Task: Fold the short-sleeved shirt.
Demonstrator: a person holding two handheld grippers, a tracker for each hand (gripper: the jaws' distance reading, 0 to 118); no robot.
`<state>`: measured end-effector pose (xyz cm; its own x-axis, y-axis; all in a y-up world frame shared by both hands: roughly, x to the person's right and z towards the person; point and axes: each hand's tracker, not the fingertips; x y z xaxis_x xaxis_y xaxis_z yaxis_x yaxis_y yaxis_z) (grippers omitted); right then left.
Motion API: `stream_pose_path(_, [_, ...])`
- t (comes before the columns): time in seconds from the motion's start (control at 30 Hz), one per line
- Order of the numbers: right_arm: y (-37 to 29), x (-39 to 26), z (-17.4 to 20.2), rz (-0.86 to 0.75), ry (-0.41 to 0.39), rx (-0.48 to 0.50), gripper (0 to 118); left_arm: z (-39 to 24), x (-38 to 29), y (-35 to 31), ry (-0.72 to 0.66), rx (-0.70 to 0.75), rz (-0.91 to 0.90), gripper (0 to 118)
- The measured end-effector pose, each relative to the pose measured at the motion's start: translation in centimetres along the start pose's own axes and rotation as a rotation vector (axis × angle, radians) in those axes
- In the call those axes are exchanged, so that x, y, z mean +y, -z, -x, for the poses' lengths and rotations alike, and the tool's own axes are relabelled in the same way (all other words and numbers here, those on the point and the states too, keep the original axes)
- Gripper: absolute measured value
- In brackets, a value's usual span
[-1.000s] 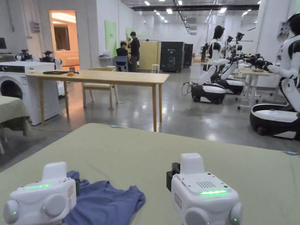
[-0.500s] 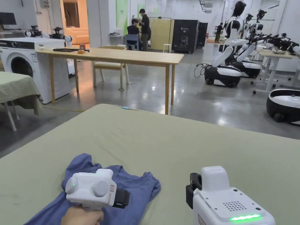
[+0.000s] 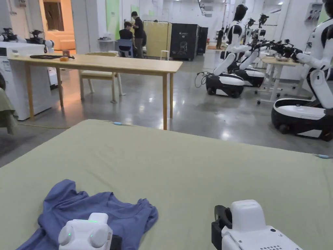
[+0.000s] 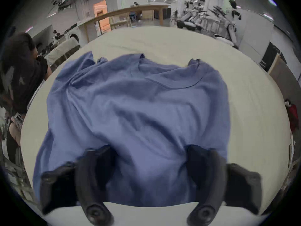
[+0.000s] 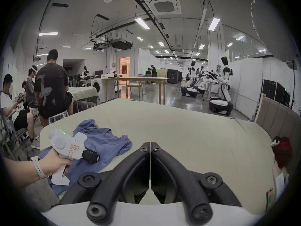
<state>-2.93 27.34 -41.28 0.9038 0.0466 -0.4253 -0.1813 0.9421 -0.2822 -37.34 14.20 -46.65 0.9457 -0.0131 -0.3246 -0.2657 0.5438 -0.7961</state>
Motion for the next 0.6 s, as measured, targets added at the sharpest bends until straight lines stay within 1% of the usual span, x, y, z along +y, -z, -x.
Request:
stream_pose_path(0.07, [-0.5,0.0,-0.3,-0.008,-0.013,-0.01,2,-0.5,0.1,0.0,0.01,0.001,-0.013,67])
stream_pose_path(0.1, [-0.8,0.0,-0.7,-0.012,-0.013,-0.011,2,-1.0,0.2,-0.3,0.029,0.008,-0.036,41])
stream_pose_path(0.13, [-1.1,0.1,-1.0,-0.014,-0.009,-0.014,2,-0.7,1.0,1.5,0.05,0.041,-0.043,19])
stream_pose_path(0.17, [-1.4,0.1,-1.4,-0.015,-0.003,-0.019,2,-1.0,1.3,1.6,0.064,0.078,-0.062,16])
stream_pose_path(0.23, [-2.2,0.3,-2.4,-0.021,0.011,-0.028,2,-1.2,1.9,1.5,0.059,0.055,-0.063,14])
stream_pose_path(0.27, [-2.7,0.2,-3.0,-0.026,0.016,-0.037,2,-2.5,0.4,-0.6,0.069,0.033,-0.127,14])
stream_pose_path(0.33, [-3.6,0.1,-4.2,-0.035,0.024,-0.055,2,-3.7,0.9,-2.2,0.077,0.0,-0.198,14])
stream_pose_path(0.4, [-4.8,-0.2,-5.8,-0.047,0.039,-0.08,2,-5.4,1.4,-3.6,0.082,-0.093,-0.24,13])
stream_pose_path(0.47, [-5.9,-0.5,-7.6,-0.052,0.057,-0.111,2,-8.3,2.5,-4.8,0.125,-0.122,-0.283,13])
stream_pose_path(0.53, [-7.1,-0.9,-9.6,-0.051,0.07,-0.148,2,-12.0,3.5,-6.1,0.14,-0.213,-0.314,13])
stream_pose_path(0.6, [-8.6,-1.3,-11.8,-0.052,0.076,-0.2,2,-17.1,4.8,-7.7,0.202,-0.278,-0.357,13])
